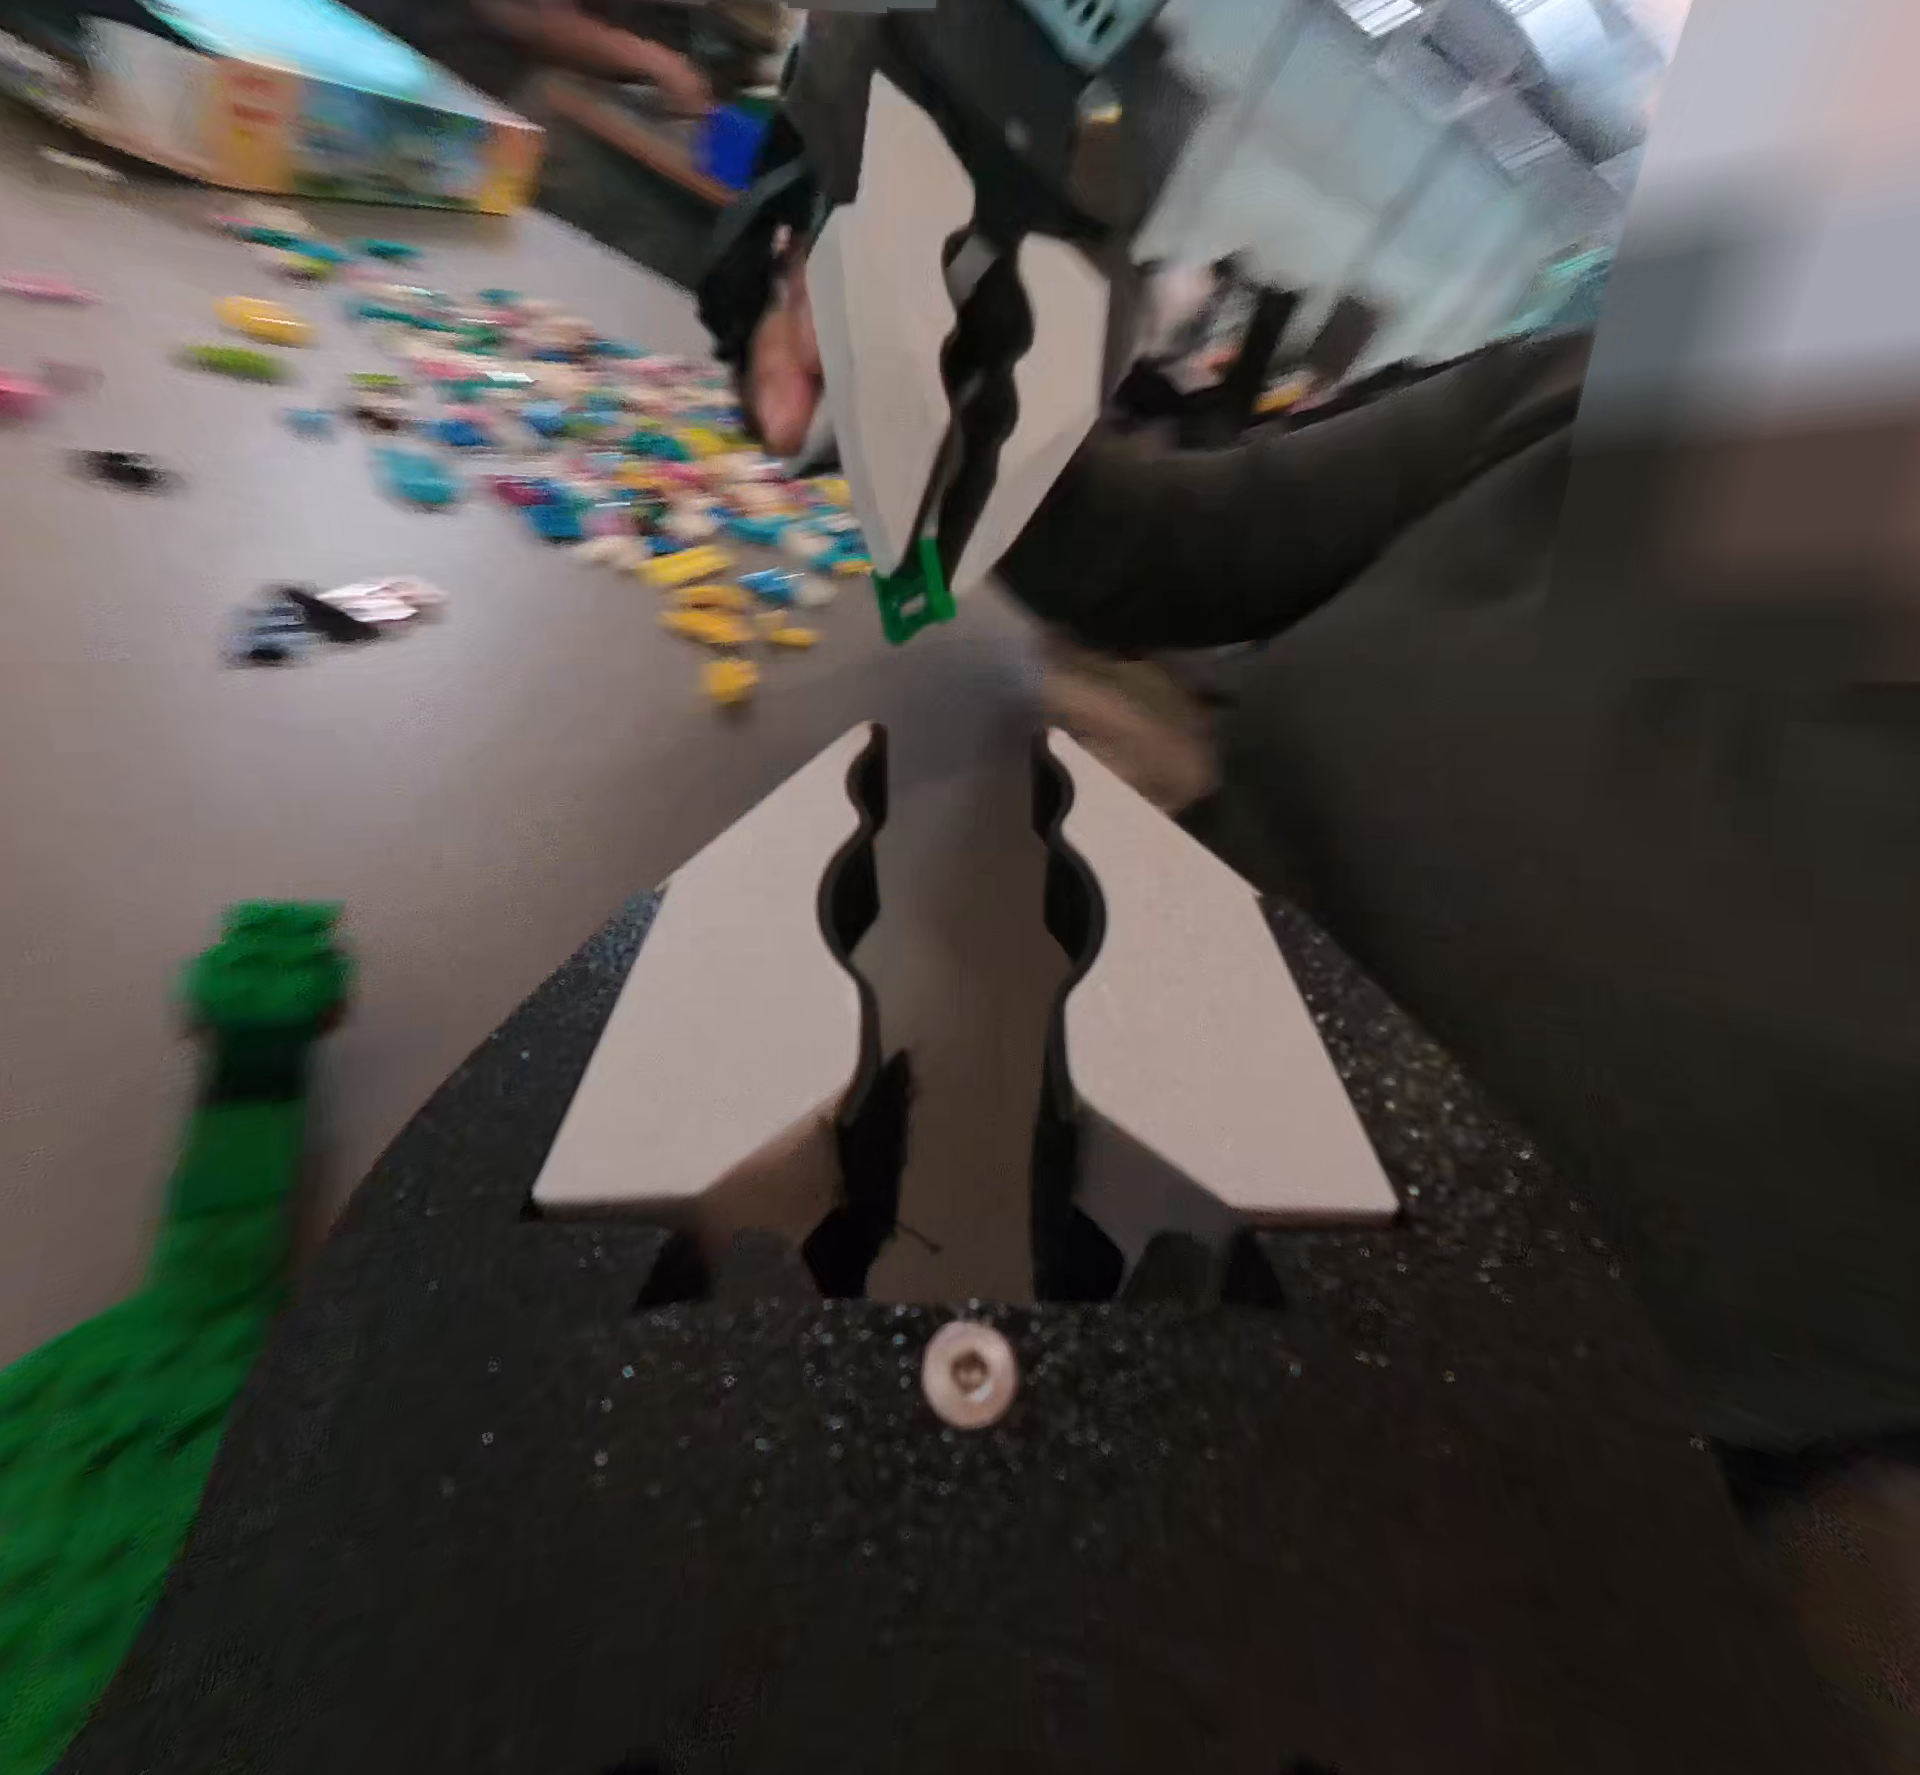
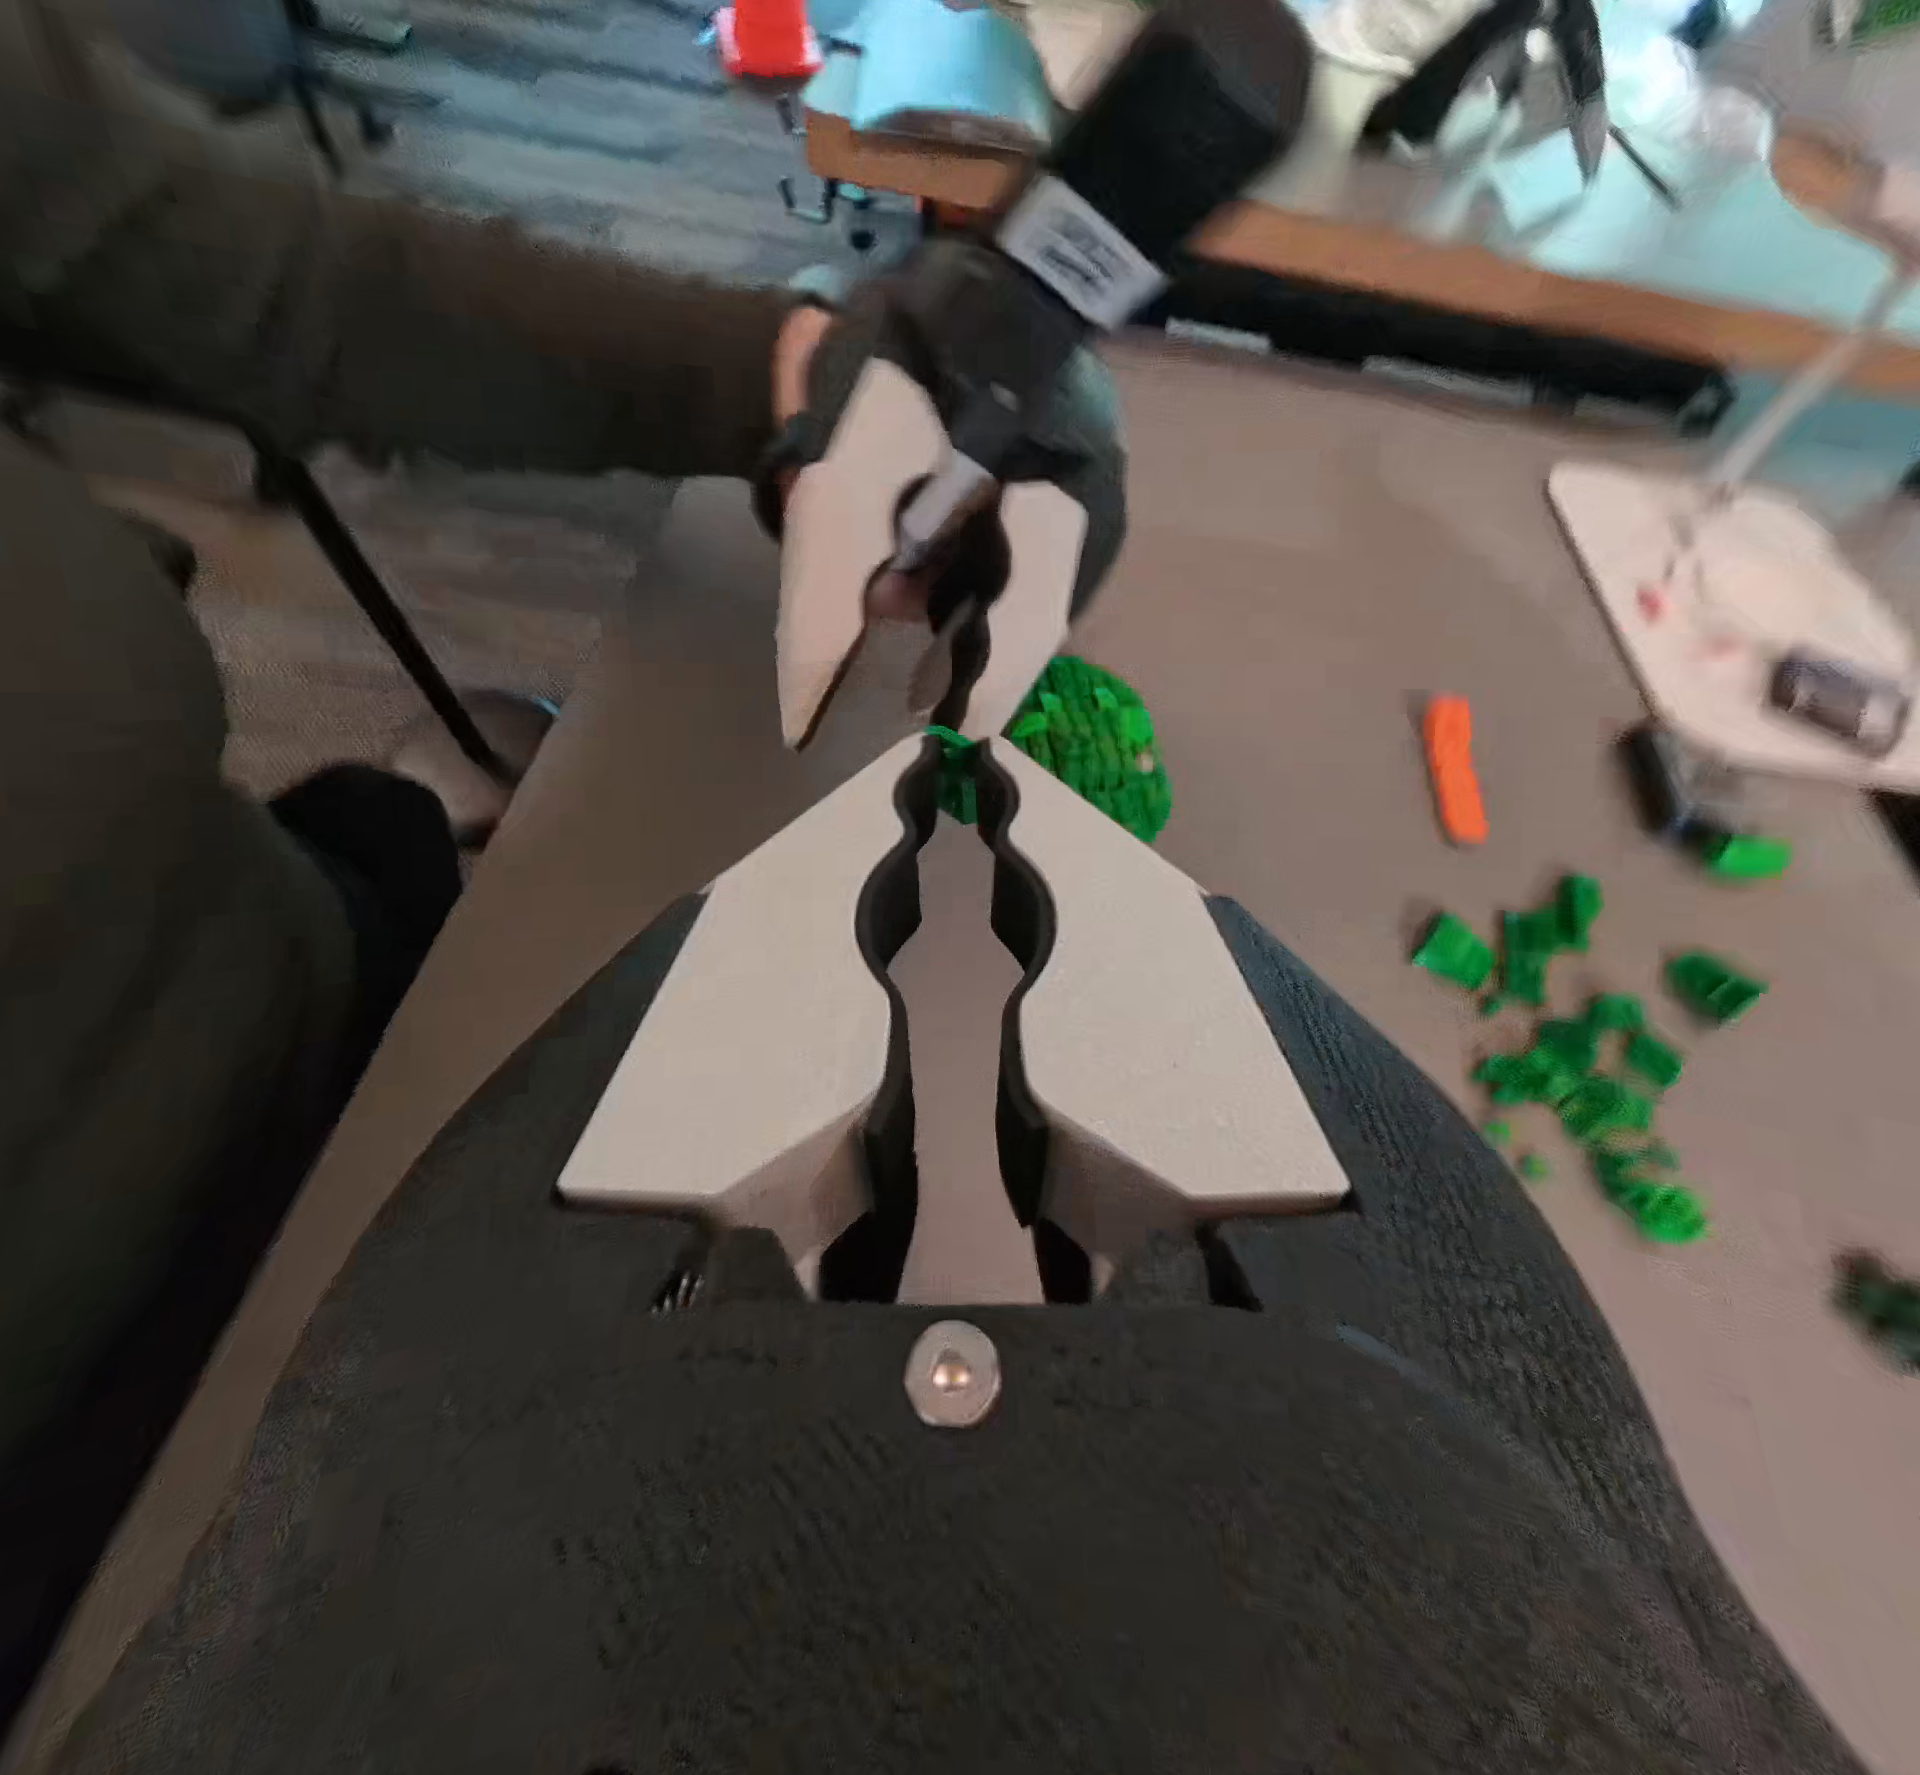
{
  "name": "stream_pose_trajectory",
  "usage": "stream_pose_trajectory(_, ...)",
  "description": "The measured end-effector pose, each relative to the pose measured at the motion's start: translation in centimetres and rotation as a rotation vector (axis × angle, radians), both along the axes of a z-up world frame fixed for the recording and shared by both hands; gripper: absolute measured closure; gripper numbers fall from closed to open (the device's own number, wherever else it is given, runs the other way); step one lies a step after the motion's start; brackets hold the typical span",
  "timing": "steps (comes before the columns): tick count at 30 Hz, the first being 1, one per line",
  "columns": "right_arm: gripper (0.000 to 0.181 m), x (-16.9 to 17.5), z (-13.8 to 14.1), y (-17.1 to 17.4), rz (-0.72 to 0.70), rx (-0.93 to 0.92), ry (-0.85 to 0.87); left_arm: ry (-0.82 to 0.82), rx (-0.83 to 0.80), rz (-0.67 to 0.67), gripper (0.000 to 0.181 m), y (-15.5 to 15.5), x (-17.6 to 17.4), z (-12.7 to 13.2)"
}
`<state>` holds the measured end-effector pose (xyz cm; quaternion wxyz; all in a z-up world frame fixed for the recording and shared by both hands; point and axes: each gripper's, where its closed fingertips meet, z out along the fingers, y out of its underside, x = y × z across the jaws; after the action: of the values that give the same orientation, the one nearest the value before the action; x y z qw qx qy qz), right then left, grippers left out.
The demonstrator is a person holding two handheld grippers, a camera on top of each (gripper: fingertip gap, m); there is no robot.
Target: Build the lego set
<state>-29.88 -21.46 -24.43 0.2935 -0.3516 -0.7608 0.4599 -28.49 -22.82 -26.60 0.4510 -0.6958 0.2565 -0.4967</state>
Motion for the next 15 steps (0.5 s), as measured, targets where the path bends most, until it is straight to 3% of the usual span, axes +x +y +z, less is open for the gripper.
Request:
stream_pose_trajectory(2, 0.177, -0.5, -1.0, 1.1, -0.074, -0.159, -0.047, 0.153, 0.131, 0.168, 0.146, 1.1, -1.2, -1.3)
stream_pose_trajectory(5, 0.177, -1.2, -1.8, 1.9, -0.124, -0.405, -0.113, 0.345, 0.410, 0.412, 0.134, 2.4, -3.2, -1.0)
stream_pose_trajectory(7, 0.177, -1.5, -1.9, 1.8, -0.114, -0.543, -0.159, 0.568, 0.630, 0.527, 0.127, 2.9, -4.1, -0.8)
stream_pose_trajectory(10, 0.177, -2.0, -1.8, 1.5, -0.080, -0.707, -0.226, 0.843, 0.876, 0.544, 0.118, 2.9, -3.5, -0.5)
stream_pose_trajectory(15, 0.177, -2.3, -1.5, 0.9, -0.024, -0.792, -0.285, 0.903, 0.958, 0.499, 0.116, 3.0, -2.0, 0.1)
